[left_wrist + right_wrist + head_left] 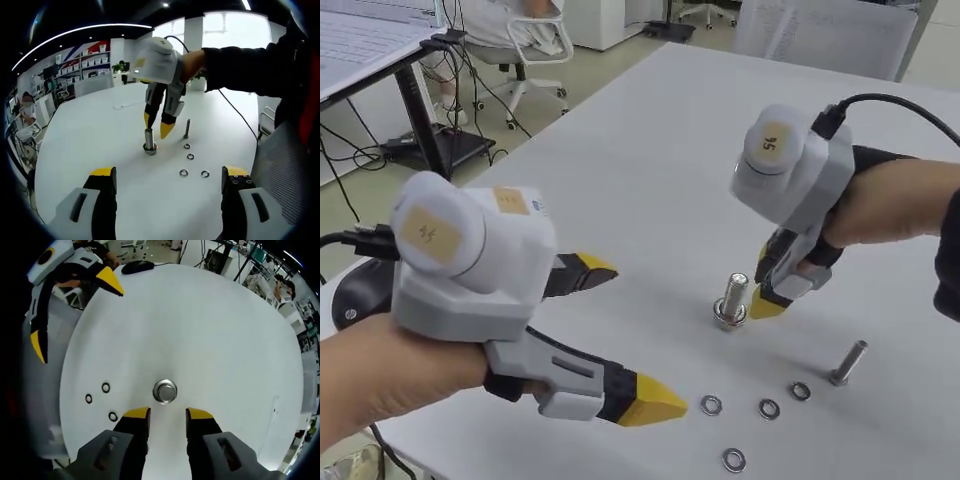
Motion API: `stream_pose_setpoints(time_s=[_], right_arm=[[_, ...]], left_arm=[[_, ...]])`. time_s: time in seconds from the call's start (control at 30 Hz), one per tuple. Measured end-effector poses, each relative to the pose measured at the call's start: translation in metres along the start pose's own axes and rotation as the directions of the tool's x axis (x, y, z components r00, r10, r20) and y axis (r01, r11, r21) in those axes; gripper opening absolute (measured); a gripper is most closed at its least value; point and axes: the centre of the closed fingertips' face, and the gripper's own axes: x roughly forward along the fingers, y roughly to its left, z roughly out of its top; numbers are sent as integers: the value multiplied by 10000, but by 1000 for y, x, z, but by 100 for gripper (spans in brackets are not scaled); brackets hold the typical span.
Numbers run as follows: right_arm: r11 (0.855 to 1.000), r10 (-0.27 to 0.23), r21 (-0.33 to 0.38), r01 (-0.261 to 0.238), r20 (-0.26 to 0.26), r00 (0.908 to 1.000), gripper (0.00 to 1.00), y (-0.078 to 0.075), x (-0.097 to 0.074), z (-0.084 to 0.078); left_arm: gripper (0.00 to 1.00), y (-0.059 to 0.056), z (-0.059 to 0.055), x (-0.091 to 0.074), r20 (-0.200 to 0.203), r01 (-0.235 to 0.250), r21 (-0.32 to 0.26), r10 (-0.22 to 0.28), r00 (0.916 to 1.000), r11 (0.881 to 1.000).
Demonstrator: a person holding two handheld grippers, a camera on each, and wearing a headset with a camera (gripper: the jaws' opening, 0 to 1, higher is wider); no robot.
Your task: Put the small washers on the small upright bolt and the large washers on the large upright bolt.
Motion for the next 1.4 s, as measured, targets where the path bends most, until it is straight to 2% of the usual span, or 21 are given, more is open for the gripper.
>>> stream_pose_setpoints(time_s=[0.5, 1.07, 1.23, 1.4], right_arm=[[9993, -284, 261, 274, 384, 9989, 30, 23, -23, -9], [9985, -457, 342, 429, 857, 9953, 30, 45, -47, -12], [9981, -551, 332, 524, 859, 9948, 30, 47, -48, -15], [9983, -523, 294, 502, 774, 9956, 29, 56, -48, -19]], left_arm=[[86, -4, 1, -2, -98, 109, 246, -107, 9999, 9996], [86, -8, 18, -3, -50, 224, 785, -221, 9997, 9967], [86, -5, 23, -4, -22, 191, 914, -190, 9998, 9956], [86, -6, 26, -2, 23, 243, 987, -246, 9997, 9948]])
